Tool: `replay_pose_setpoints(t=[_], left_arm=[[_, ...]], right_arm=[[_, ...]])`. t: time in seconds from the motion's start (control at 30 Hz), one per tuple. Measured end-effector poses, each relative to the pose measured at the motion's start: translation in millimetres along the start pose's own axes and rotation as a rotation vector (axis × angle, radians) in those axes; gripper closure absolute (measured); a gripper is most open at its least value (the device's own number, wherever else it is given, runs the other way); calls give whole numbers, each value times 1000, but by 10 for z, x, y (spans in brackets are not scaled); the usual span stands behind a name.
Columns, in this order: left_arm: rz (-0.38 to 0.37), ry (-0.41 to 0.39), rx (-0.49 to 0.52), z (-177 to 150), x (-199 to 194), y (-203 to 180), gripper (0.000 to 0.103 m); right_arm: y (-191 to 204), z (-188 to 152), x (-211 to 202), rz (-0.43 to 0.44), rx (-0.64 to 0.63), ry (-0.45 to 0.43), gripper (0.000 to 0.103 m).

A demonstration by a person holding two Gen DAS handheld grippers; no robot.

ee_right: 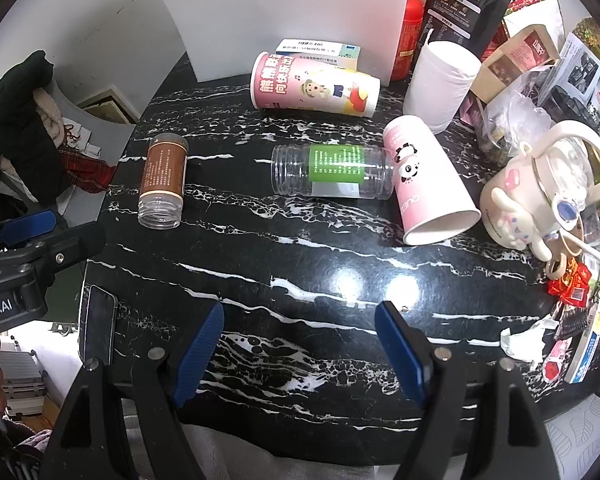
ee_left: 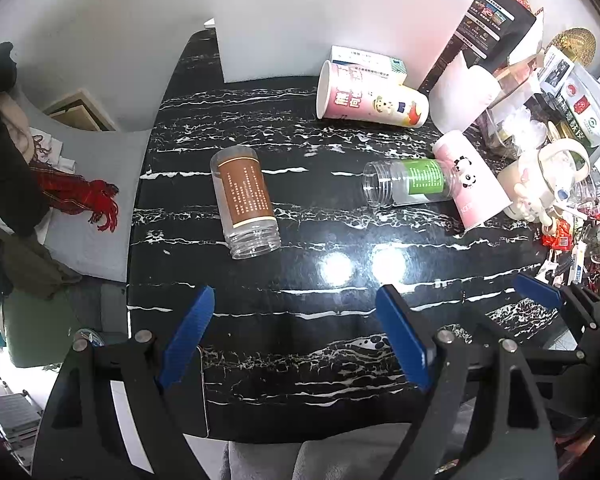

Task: Flip cup upside down
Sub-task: 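Move the left tool toward the brown-labelled clear jar lying on its side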

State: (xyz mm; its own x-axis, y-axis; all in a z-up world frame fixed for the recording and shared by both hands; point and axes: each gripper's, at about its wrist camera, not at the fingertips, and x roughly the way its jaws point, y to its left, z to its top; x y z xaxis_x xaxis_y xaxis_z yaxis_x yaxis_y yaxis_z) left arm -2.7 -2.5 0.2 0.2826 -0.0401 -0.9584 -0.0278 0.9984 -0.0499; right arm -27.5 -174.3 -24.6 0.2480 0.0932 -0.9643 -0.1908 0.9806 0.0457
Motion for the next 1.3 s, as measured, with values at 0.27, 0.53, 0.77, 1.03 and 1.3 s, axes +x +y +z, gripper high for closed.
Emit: replay_pose_setpoints(t=[0.27,0.53,0.77,1.03,1.3], left_arm=[[-1,1,-1,1,3,4,21],[-2,7,-3,-25,23,7,21],[-2,10,-3,-31,28,7,21],[-4,25,-6,8,76,21,21],[-2,29,-5,6,101,28,21]], right_arm=[[6,-2,7,1,-2,4,25],[8,-7,20,0,0,7,25],[1,-10,35,2,2,13,25],[6,-9,61,2,5,23,25],[2,5,70,1,6,26,25]])
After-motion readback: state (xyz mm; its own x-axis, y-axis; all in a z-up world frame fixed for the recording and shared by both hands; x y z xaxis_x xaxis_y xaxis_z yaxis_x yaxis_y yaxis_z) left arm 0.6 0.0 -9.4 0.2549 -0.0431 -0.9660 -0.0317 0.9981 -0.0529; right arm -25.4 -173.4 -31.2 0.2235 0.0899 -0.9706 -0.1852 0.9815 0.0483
